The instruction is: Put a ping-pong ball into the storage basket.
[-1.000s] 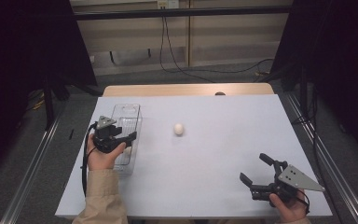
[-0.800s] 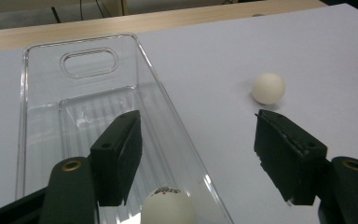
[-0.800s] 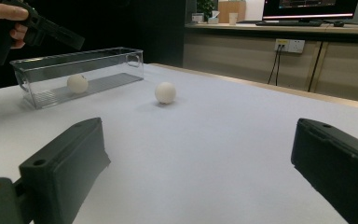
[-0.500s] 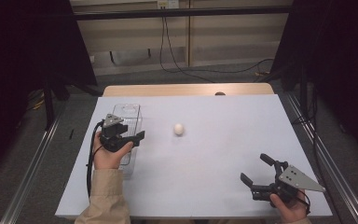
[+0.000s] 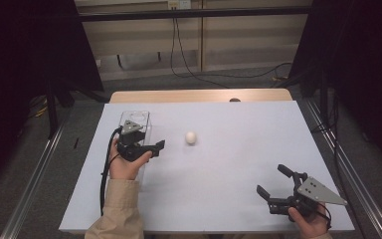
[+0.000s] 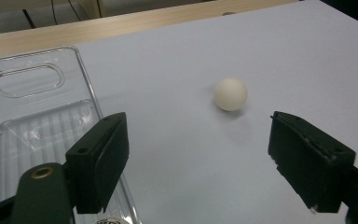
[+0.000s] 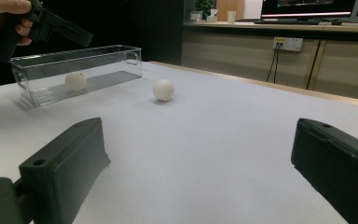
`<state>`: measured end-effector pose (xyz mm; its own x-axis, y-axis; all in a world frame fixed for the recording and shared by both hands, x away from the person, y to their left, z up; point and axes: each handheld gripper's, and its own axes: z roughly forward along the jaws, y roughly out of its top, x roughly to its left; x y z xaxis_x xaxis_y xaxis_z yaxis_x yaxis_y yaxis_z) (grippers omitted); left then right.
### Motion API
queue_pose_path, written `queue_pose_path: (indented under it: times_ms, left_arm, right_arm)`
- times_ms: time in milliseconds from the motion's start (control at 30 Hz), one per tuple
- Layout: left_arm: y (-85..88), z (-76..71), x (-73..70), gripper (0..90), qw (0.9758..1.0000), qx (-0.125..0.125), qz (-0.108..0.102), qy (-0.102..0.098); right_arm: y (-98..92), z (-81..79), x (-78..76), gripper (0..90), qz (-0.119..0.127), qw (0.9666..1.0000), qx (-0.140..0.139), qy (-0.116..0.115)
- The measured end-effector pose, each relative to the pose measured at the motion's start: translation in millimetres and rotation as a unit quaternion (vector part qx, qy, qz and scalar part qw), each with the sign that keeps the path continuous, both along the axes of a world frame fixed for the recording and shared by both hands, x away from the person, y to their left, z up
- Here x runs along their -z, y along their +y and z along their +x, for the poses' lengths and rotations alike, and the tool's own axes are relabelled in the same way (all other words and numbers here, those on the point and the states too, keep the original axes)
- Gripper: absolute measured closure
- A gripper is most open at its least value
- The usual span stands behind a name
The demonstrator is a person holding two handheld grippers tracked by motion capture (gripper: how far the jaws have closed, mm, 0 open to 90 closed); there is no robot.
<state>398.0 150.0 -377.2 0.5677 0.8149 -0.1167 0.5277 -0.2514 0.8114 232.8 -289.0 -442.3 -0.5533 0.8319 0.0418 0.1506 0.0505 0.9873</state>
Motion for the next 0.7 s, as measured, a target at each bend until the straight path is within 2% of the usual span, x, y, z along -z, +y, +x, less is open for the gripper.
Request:
queue_pose_path:
  times_ms: [300, 633, 667, 700]
  left_arm:
    - [-12.0, 0.4, 3.5, 18.5, 1.0, 0.007, -0.006, 0.002]
    - [-20.7, 1.3, 6.1, 18.0, 0.9998, 0.019, 0.003, 0.004]
    - [-22.4, 1.2, 6.8, 18.0, 0.9999, 0.015, -0.004, 0.004]
    - [-22.6, 1.3, 6.9, 18.0, 0.9998, 0.018, -0.002, 0.005]
  right_arm:
    - [-0.1, 0.3, -0.1, 2.4, 0.0, 1.0, 0.0, 0.0]
    - [-0.3, 0.6, -0.1, 2.4, 0.001, 1.0, 0.001, 0.0]
    - [-0.3, 0.6, -0.2, 2.4, 0.001, 1.0, 0.001, 0.0]
    - [-0.2, 0.6, -0.2, 2.4, 0.001, 1.0, 0.001, 0.0]
